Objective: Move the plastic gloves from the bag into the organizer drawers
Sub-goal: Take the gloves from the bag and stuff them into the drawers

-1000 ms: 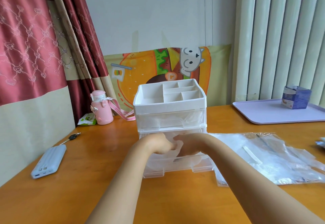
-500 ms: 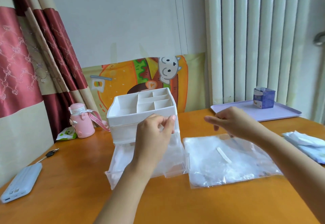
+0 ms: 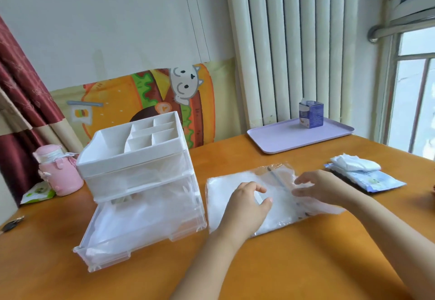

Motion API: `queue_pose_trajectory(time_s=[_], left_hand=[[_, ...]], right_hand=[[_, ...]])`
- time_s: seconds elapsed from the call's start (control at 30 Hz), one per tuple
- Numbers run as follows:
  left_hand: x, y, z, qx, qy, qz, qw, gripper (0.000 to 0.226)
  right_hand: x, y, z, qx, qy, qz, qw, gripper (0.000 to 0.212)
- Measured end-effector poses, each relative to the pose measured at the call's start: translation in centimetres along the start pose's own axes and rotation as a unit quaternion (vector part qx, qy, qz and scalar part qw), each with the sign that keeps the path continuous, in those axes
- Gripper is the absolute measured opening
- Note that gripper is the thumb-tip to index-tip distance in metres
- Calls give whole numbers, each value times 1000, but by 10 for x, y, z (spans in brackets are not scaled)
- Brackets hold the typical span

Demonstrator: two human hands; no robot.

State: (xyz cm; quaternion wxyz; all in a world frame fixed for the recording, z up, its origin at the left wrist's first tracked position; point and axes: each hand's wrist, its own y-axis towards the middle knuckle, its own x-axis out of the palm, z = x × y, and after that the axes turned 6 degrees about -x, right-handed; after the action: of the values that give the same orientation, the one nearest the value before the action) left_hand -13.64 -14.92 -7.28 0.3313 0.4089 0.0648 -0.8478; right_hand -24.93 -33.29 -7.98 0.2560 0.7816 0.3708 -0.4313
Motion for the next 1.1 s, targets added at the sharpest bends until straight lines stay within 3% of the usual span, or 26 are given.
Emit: queue_pose_trajectory(time_s=[0.23,0.33,0.4,0.5,0.73,0.87,0.93,1.0,1.03,1.1], left_hand=[[47,18,-14,-99,193,-98,971,76],[54,17,-14,-114,219,-135,960,117],[54,17,-16,-107,223,-131,960,132],[55,18,-18,-103,229,-123,960,132],[59,17,-22,-104,233,-105,961,125],[59,18,-24,-106,220,-97,965,85],[60,20,-25,-79,147,-53,985,73],[55,20,-17,-70,-62,-8,996,51],[51,20,-10,-89,-191,-4,977,40],[42,21,4,-173,-397,-61,899,43]], right_hand=[[-4,-11,7,-18,-34,-79,996,61],[-3,-10,8,-23,-67,-93,993,53],[-3,-8,11,-26,-86,-79,993,36],[-7,-6,18,-13,-95,-52,994,16],[-11,-6,27,11,-109,-47,993,25],[-18,-5,21,12,-51,106,993,23],[-23,-4,14,-31,57,203,977,18],[-28,-7,3,-82,181,246,949,14],[-30,-9,-3,-103,234,253,933,15],[-31,-13,-13,-139,315,254,904,16]])
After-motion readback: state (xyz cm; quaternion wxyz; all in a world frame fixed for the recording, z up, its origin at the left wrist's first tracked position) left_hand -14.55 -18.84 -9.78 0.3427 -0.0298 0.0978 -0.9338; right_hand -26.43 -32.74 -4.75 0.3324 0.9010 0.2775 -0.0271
